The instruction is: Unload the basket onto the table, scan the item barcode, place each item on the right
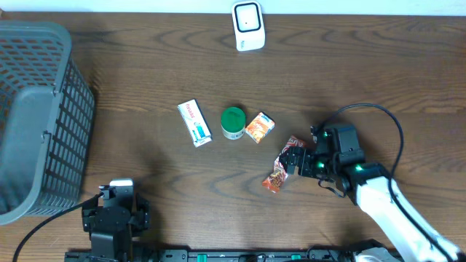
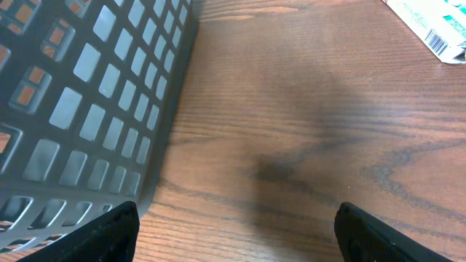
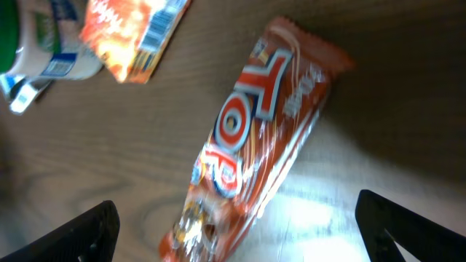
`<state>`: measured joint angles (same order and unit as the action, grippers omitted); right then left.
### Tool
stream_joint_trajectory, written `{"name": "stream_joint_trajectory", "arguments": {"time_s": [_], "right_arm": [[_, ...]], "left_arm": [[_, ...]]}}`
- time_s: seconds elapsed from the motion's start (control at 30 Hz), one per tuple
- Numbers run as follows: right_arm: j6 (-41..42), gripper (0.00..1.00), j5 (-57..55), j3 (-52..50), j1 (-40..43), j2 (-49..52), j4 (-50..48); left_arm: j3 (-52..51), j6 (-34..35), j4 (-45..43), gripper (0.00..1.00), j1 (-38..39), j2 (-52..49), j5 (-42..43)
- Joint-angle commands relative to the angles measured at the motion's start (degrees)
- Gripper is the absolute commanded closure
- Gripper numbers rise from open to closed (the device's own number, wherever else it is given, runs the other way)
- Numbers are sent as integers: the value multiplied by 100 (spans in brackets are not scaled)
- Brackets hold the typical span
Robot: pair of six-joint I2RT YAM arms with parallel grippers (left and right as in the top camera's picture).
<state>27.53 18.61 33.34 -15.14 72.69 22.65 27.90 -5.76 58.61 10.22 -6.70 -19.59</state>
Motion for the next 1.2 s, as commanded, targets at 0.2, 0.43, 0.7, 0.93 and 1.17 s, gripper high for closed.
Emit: {"name": "stream_joint_trajectory", "arguments": {"time_s": [0.2, 0.43, 0.7, 0.93, 1.17], "right_arm": [[-291, 1, -334, 4, 332, 1513, -804], [-516, 1, -232, 4, 557, 2448, -1130], [-560, 3, 289, 2, 533, 3407, -1126], [-640, 12, 354, -4, 492, 3432, -673], [-638, 21, 463, -7, 492, 3432, -48]], "left_arm": [[37, 66, 4, 14, -17, 9, -17], [37, 66, 4, 14, -17, 9, -20], [37, 66, 4, 14, -17, 9, -17], [37, 66, 4, 14, -17, 9, -17], [37, 66, 4, 14, -17, 9, -17]]}}
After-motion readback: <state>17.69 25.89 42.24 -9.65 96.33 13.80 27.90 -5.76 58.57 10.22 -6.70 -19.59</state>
